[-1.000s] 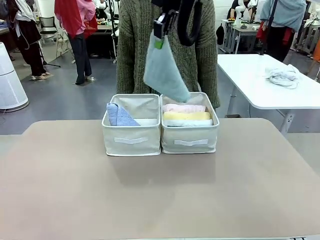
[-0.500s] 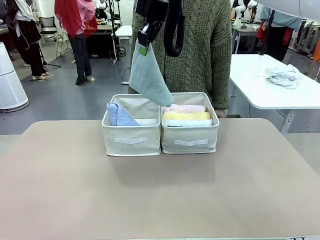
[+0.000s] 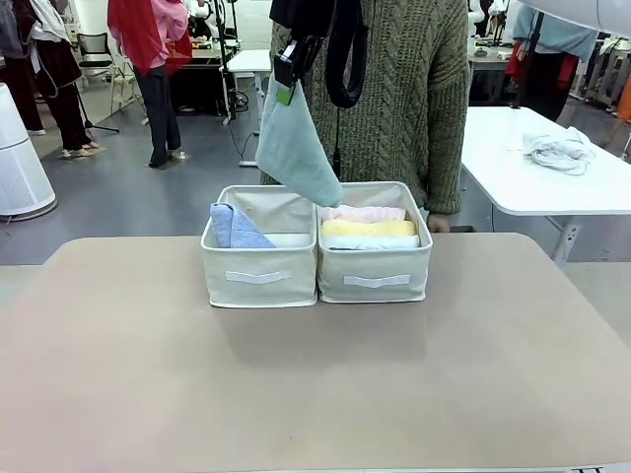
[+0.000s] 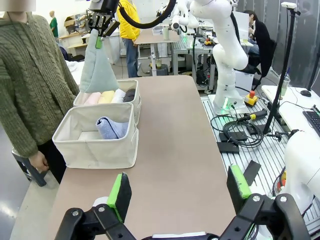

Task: Sort the towels based on their folding style.
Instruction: Pick up another triangle-folded towel from the table and place it in the left Fabric basket.

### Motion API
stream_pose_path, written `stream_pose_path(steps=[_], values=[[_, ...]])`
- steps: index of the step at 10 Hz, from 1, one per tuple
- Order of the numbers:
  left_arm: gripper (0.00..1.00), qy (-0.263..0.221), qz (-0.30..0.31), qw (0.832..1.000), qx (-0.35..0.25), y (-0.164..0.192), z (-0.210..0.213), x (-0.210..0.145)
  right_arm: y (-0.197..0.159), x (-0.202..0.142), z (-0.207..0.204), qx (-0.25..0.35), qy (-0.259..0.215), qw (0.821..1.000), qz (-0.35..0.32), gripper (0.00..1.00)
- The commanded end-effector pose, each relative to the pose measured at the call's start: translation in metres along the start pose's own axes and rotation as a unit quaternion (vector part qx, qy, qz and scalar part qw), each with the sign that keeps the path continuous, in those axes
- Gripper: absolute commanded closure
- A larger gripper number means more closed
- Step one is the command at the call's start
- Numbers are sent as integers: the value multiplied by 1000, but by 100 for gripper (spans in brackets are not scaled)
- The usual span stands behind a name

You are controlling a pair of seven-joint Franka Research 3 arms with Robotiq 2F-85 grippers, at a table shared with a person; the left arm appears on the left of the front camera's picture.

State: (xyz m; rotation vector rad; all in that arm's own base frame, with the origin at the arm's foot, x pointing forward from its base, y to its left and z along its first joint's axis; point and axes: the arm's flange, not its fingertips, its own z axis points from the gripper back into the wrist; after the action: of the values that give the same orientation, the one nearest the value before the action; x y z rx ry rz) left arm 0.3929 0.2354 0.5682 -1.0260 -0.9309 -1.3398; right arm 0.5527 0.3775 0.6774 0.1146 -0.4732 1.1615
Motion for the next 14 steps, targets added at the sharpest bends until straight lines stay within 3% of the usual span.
stream_pose_path(steps=[1,9,14], values=[[0,1,-1,1000,3,-2,3,1,5,13,-7,-11,-24,999,34,82],[0,1,-1,1000,3,-2,3,1,3,45,-65,-2,-81,991,109,82],[0,1,-1,1000,3,-2,3,1,-1,40,-100,29,-72,986,145,82]])
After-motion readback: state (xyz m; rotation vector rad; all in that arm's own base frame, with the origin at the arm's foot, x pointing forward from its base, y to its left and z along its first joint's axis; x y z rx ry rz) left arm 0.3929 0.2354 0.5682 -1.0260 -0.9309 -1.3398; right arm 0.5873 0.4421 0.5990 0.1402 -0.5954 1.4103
